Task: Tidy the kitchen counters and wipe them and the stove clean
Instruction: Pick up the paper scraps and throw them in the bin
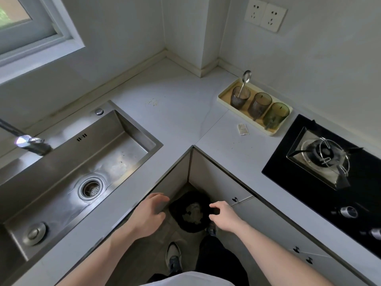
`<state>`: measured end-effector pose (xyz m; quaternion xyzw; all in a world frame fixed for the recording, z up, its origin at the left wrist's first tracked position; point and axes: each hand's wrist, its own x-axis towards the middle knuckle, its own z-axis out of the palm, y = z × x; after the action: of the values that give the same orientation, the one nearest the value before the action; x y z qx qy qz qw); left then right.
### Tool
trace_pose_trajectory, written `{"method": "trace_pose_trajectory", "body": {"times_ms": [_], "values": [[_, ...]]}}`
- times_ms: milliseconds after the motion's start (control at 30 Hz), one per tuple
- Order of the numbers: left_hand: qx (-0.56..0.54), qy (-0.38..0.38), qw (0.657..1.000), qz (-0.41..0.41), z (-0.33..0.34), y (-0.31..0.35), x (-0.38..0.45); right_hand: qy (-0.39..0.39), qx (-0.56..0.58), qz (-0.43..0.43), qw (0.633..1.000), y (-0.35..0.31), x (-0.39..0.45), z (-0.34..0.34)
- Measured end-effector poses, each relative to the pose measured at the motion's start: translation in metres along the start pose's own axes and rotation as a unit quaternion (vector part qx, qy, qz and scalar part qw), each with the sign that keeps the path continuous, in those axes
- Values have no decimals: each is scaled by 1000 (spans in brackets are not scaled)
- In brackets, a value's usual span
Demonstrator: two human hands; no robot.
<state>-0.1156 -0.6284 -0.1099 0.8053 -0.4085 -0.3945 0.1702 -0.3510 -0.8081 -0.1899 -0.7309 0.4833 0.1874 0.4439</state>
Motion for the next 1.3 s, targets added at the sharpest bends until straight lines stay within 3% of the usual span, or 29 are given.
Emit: {"method": "trace_pose_trajectory", "body": {"times_ms": [400, 800, 1067, 1300], "values": [[-28, 7, 998, 47, -13, 76, 59, 80, 52, -68, 993, 11, -21, -97], [-24, 64, 997, 47, -32, 144, 120, 115, -33, -64, 991, -8, 88, -229], [-66, 141, 988, 4, -38, 142, 121, 74, -148, -15, 986, -37, 175, -269], [-112, 146, 981, -60, -24, 106, 95, 76, -179, 16, 981, -40, 207, -268]]}}
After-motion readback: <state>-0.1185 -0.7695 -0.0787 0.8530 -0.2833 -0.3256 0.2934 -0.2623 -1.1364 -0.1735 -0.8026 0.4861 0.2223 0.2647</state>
